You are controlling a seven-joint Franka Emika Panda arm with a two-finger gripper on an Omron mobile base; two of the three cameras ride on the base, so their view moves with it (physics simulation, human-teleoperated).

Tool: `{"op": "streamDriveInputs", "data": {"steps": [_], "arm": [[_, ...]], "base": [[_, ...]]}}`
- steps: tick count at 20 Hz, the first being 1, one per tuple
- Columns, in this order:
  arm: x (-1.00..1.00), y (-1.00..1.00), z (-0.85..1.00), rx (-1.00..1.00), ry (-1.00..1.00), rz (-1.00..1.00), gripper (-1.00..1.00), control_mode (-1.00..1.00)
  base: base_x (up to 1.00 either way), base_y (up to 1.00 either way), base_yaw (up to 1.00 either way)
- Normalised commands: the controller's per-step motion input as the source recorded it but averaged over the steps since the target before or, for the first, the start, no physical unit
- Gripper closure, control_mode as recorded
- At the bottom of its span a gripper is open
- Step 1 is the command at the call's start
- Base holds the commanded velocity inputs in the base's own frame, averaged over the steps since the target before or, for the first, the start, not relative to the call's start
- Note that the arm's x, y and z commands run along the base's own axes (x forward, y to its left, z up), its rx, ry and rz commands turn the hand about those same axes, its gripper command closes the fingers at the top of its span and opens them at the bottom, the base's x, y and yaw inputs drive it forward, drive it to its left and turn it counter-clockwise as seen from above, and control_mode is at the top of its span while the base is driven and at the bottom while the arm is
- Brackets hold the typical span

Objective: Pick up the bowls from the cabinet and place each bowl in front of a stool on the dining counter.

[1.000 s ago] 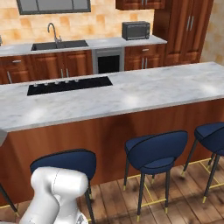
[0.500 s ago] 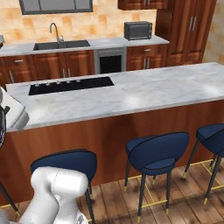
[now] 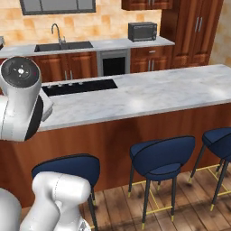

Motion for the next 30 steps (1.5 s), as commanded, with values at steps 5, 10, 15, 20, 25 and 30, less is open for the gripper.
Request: {"op": "streamDriveInputs", "data": {"steps": [5, 10, 15, 20, 25, 30], "arm": [[0.35, 0.00, -0.07, -0.02, 0.05, -0.01, 1.00, -1.00], [0.90, 0.00, -0.28, -0.03, 0.21, -0.01, 1.00, -1.00], [1.00, 0.21, -0.38, -0.11, 0.22, -0.01, 1.00, -1.00], [1.00, 0.51, -0.40, -0.17, 0.18, -0.03, 1.00, -1.00], [1.00, 0.36, -0.45, -0.10, 0.13, -0.03, 1.00, -1.00], [1.00, 0.45, -0.52, -0.06, 0.00, -0.08, 1.00, -1.00]], "base": [[0.00, 0.00, 0.00], [0.00, 0.00, 0.00], [0.00, 0.00, 0.00], [0.00, 0.00, 0.00], [0.00, 0.00, 0.00], [0.00, 0.00, 0.00]]}}
